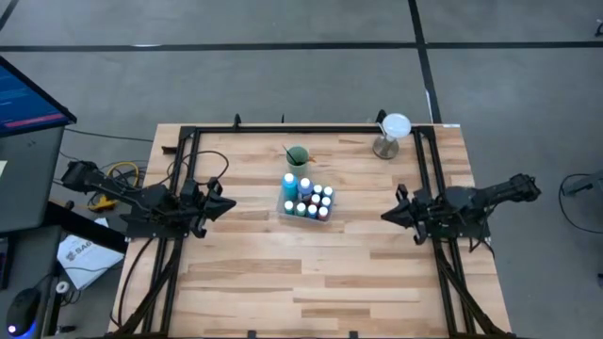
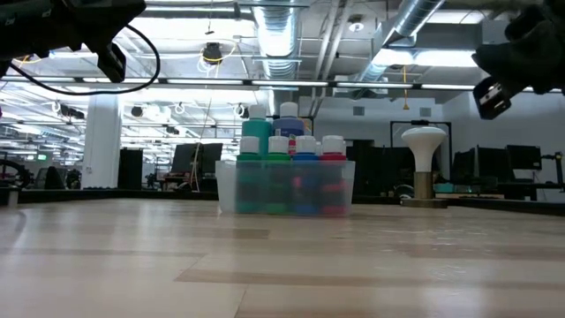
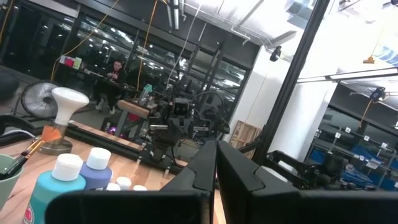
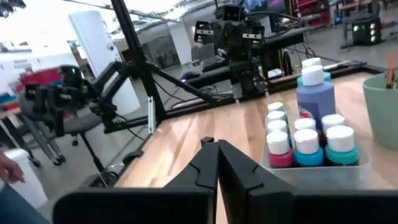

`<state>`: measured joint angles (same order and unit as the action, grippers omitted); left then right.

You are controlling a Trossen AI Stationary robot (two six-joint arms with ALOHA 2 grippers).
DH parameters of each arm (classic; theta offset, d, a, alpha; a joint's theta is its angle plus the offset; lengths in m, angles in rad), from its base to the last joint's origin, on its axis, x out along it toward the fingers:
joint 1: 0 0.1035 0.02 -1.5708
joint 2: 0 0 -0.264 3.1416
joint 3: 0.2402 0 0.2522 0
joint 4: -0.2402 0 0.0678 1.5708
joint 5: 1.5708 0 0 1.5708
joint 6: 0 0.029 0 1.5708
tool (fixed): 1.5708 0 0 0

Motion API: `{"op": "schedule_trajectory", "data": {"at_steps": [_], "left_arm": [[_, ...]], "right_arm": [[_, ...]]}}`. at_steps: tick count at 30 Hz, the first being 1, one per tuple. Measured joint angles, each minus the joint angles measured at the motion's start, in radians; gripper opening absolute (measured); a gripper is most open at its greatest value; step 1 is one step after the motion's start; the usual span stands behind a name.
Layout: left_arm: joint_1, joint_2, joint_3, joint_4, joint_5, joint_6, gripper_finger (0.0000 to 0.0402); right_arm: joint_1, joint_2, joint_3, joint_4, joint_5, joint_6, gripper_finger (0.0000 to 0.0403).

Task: Pick & Place Paint Supplies
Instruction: Return to Home Position

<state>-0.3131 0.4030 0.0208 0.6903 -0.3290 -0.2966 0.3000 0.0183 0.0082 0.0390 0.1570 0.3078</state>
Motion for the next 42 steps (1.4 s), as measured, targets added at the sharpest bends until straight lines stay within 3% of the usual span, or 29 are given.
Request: {"op": "schedule_trajectory", "data": {"at_steps": [13,42], "left_arm": [[0.000,0.000,0.000,0.000,0.000,0.000,0.0008],[0.000,0.000,0.000,0.000,0.000,0.000,0.0008]], "right_arm": [[-0.017,0.001,0.000,0.000,0.001,-0.028,0.0040],[-0.016,0.001,-0.001,0.000,0.003,-0.028,0.0039]]}}
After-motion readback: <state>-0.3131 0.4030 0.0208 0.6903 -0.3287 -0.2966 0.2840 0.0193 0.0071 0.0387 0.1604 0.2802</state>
